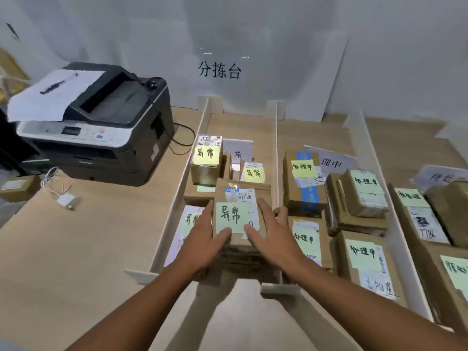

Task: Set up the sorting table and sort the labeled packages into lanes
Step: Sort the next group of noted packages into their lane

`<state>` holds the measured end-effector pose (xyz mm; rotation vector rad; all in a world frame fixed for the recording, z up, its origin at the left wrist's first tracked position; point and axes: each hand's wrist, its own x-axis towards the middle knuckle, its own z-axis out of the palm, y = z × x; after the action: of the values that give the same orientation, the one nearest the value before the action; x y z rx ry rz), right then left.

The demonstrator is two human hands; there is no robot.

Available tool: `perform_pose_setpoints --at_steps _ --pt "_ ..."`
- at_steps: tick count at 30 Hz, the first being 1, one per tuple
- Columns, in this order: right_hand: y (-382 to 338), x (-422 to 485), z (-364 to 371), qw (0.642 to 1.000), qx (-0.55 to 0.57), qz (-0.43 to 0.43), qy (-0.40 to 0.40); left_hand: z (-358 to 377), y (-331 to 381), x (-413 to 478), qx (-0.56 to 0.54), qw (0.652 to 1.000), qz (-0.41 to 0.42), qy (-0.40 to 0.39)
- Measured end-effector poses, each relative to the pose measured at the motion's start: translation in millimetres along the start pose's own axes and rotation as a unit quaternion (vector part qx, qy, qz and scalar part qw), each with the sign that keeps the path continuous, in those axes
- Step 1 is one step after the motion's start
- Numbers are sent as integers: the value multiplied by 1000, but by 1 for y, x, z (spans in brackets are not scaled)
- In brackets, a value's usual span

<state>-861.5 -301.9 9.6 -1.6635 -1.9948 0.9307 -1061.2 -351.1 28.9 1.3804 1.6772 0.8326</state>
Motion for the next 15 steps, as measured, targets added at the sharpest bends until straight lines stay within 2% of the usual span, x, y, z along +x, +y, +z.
perform_pose_setpoints --at_steps 3,8,10,12,13,15 --pt "7 9 17 999 -22 22 7 3 -13 19 14 999 -1 -34" --pt "2 5 26 997 -60 48 15 1 -21 22 25 999 -4 -47" --pt "-3 1 17 997 -66 50 3 -3 -15 22 44 998 17 -52" --pt "-8 -6 0 995 -74 59 9 -9 -8 26 107 993 34 -28" --pt "-11 -13 -11 995 -77 59 27 -13 -1 27 149 988 45 -10" --pt "-16 -32 -38 990 -99 56 81 -19 22 30 198 972 124 -1"
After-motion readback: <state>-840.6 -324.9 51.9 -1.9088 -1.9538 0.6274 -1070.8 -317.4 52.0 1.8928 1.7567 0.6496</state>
